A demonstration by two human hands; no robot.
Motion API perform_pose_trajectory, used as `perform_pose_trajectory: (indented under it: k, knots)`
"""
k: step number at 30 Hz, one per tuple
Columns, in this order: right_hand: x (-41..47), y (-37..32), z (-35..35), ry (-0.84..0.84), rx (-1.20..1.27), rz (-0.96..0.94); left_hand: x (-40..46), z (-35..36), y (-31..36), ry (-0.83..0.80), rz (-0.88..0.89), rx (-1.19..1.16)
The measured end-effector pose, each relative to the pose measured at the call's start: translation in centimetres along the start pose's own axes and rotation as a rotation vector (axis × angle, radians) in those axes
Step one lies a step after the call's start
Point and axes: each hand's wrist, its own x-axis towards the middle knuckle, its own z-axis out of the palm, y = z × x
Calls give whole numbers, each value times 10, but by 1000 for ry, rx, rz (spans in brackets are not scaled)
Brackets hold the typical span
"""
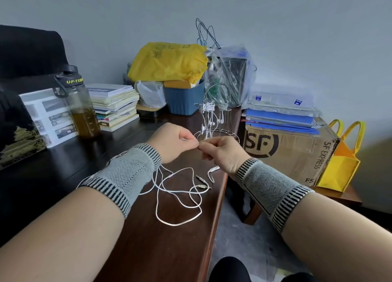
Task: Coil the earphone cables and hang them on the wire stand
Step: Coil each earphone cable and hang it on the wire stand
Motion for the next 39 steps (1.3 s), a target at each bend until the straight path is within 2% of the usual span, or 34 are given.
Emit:
perform_pose_trajectory:
  k: [2, 5, 8, 12, 15, 18, 19, 21, 23, 26, 30, 33, 36, 39]
  knots:
    - [-1, 2, -1, -22, 8, 27, 0, 1, 0, -13, -4, -10]
    - [-3, 13, -13, 88, -122, 127, -1, -7, -10, -5, -56, -4]
    - [-1, 31, -31, 205, -305, 350, -1, -23, -28, 102, -181, -36]
    - [-1, 43, -39, 166, -456, 509, 1, -37, -45, 265, -307, -50]
    - [0, 38, -32, 145, -483, 436, 1, -36, -40, 242, -270, -83]
    - [2, 21, -20, 211, -476, 109, -1, -24, -21, 145, -194, -124]
    - [2, 13, -14, 199, -416, 2, -1, -19, -14, 118, -167, -123]
    - [1, -4, -3, 96, -224, -81, 1, -8, -3, 77, -104, -137]
    - [0, -11, 4, 19, -152, -91, 3, 1, 4, 57, -73, -161]
    - [0, -5, -2, 126, -154, -21, 5, -2, 1, 40, -76, -164]
    - [-2, 13, -33, 310, -103, 241, 4, -25, -31, 141, -267, -275]
    - [0, 30, -54, 328, -178, 420, 3, -44, -54, 243, -379, -467]
    - [2, 26, -49, 242, -274, 355, 4, -47, -46, 218, -349, -514]
    - [-2, -3, -29, 169, -256, 95, 4, -38, -19, 130, -252, -409]
